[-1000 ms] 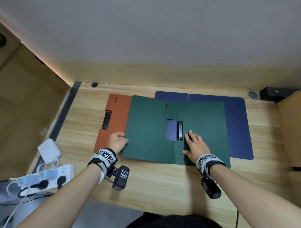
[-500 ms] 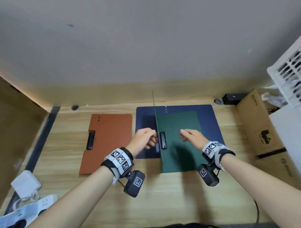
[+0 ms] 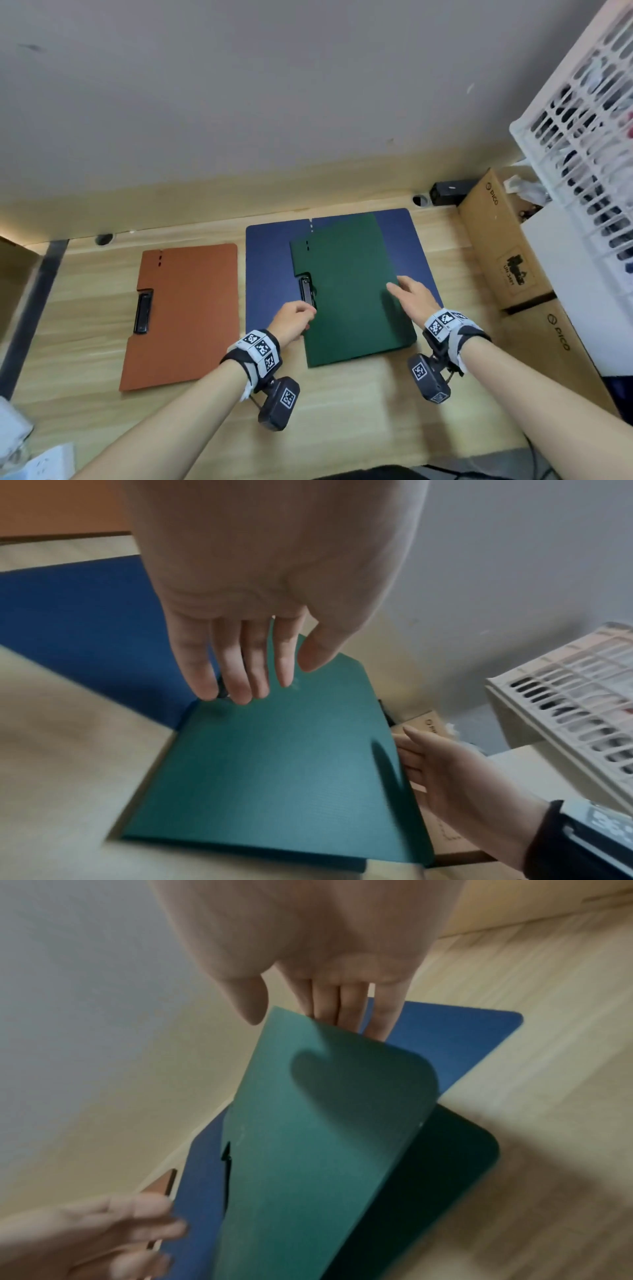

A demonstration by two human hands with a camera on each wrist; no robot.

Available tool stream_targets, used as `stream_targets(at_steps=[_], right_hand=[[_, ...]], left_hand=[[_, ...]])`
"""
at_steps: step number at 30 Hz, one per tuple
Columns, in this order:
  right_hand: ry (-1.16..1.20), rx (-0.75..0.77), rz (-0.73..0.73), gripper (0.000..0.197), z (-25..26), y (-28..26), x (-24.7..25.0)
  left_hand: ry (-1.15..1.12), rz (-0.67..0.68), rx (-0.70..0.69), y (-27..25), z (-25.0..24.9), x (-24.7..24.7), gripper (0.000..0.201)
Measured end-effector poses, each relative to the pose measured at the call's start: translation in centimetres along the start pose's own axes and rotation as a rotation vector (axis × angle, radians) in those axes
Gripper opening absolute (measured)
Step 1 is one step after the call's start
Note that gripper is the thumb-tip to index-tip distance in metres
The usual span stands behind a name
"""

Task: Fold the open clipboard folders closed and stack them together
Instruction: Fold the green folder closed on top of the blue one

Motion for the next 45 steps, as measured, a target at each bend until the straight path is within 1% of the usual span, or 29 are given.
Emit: stream_targets(at_steps=[1,3,6,7,9,10,11,13,14,16,18,20,22,24,25,27,28,31,33,35,37,42,45], right_hand=[[-0.036,0.000,-0.008,0.031,-0.6,0.4,-0.3],[-0.117,-0.028,0.000,0.028,-1.9,1.7,-0.9],[-0.141,-0.077,0.037,0.028,-3.8,3.2,-2.6],[-0.134,-0.092,0.033,0.028,-4.0,3.4,-3.1],[-0.115,-0.125,0.016,0.035,-4.2,3.3,-4.2],[-0.111,-0.134,0.007,0.039,-4.2,3.2,-4.6],[-0.118,-0.136,-0.004,0.042,-4.2,3.1,-5.0],[-0.140,-0.141,-0.021,0.043,-4.3,2.9,-5.5],[-0.148,-0.143,-0.022,0.043,-4.2,2.8,-5.6],[-0.167,-0.157,-0.010,0.043,-3.8,2.3,-5.8],[-0.220,-0.163,0.021,0.042,-3.2,1.8,-6.0],[-0.266,-0.158,0.063,0.044,-2.3,1.6,-6.5],[-0.313,-0.144,0.102,0.046,-0.9,1.4,-7.3],[-0.348,-0.120,0.113,0.047,0.9,0.9,-8.5],[-0.356,-0.110,0.115,0.047,2.2,0.5,-9.2],[-0.387,-0.085,0.135,0.047,4.8,-0.2,-10.9],[-0.402,-0.073,0.147,0.046,6.2,-0.6,-11.9],[-0.438,-0.040,0.167,0.045,10.0,-1.2,-15.5],[-0.460,-0.034,0.177,0.048,11.8,-1.5,-18.3],[-0.490,-0.016,0.188,0.052,13.4,-1.7,-21.0],[-0.514,0.009,0.214,0.051,15.0,-1.9,-23.6],[-0.554,0.036,0.262,0.048,17.6,-2.0,-28.1],[-0.592,0.046,0.276,0.043,18.4,-2.1,-29.4]], left_hand=[[0.009,-0.014,0.040,0.3,0.9,-0.1,0.023],[0.031,-0.032,0.109,0.7,2.5,-0.5,0.026],[0.048,-0.031,0.195,1.2,4.4,-1.3,0.037],[0.013,-0.031,0.224,1.3,4.8,-1.7,0.042],[-0.076,-0.048,0.257,1.9,5.4,-2.4,0.051],[-0.115,-0.058,0.271,2.2,5.7,-2.6,0.052],[-0.145,-0.065,0.283,2.4,5.8,-2.8,0.047],[-0.154,-0.081,0.288,2.6,6.1,-2.7,0.032],[-0.157,-0.095,0.277,2.8,6.3,-2.4,0.029],[-0.186,-0.118,0.255,2.7,6.7,-1.5,0.035],[-0.206,-0.122,0.245,2.3,7.3,-0.1,0.041],[-0.205,-0.098,0.234,2.0,8.3,1.7,0.044],[-0.216,-0.074,0.208,2.7,10.3,3.8,0.053],[-0.219,-0.068,0.192,1.7,10.7,6.4,0.061],[-0.219,-0.076,0.178,0.8,10.5,7.8,0.057],[-0.192,-0.114,0.159,-0.4,11.1,10.6,0.038],[-0.184,-0.136,0.137,-0.7,11.7,12.0,0.035],[-0.184,-0.182,0.108,-1.4,14.3,16.1,0.036],[-0.190,-0.213,0.105,-1.9,16.5,18.5,0.037],[-0.193,-0.278,0.106,-2.4,18.8,20.6,0.039],[-0.220,-0.346,0.120,-2.9,20.9,22.6,0.042],[-0.215,-0.460,0.180,-3.7,24.8,24.9,0.042],[-0.079,-0.531,0.174,-4.2,25.6,25.3,0.044]])
Point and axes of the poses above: each hand's wrist, its own y-axis towards the middle knuckle, its own x-axis out of the back of the hand, z = x × y, the point moved 1 cm from there along y, towards the middle knuckle
